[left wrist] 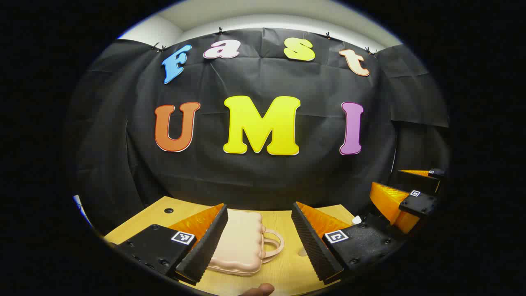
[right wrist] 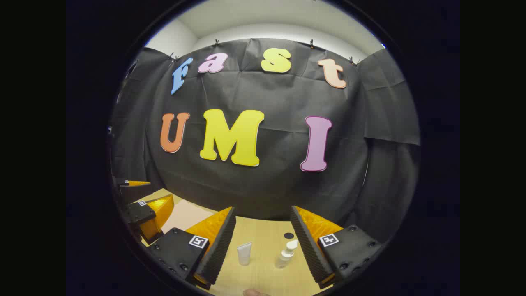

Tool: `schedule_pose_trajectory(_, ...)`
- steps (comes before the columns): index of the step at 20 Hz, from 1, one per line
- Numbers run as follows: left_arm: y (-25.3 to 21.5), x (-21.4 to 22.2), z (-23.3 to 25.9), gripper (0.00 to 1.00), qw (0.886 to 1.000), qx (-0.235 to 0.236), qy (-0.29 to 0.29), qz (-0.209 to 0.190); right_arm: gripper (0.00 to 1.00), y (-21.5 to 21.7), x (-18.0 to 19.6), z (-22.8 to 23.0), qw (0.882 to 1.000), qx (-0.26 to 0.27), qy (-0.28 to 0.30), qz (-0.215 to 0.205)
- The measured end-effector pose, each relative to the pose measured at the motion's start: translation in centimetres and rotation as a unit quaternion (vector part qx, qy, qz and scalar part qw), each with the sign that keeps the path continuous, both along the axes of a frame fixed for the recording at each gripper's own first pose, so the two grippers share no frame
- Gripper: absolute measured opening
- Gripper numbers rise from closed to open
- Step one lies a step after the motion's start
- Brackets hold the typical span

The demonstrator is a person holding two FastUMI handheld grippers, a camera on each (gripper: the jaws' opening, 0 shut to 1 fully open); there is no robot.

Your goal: First open the suitcase, pack the skin care products into it, and then close the suitcase.

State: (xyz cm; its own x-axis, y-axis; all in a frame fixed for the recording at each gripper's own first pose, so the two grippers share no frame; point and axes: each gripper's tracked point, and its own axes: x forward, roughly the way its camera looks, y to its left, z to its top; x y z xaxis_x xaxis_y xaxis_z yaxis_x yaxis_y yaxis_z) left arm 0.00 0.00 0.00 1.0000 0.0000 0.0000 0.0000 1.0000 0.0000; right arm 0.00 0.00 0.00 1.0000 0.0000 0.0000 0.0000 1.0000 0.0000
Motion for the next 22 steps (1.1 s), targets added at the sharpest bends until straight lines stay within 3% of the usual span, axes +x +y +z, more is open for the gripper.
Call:
schedule_pose_trajectory(16, 0.8, -1.7, 0.2, 0.99, 1.000, -0.006, -0.005, -0.005, 0.79, 2.4, -3.3, 0.3, 1.000, 0.000, -0.006, 0.006)
schedule_pose_trajectory(22, 0.5, -1.3, -1.9, 0.99, 1.000, 0.008, 0.010, -0.003, 0.79, 0.0, -3.4, -1.0, 1.000, 0.000, 0.006, -0.018)
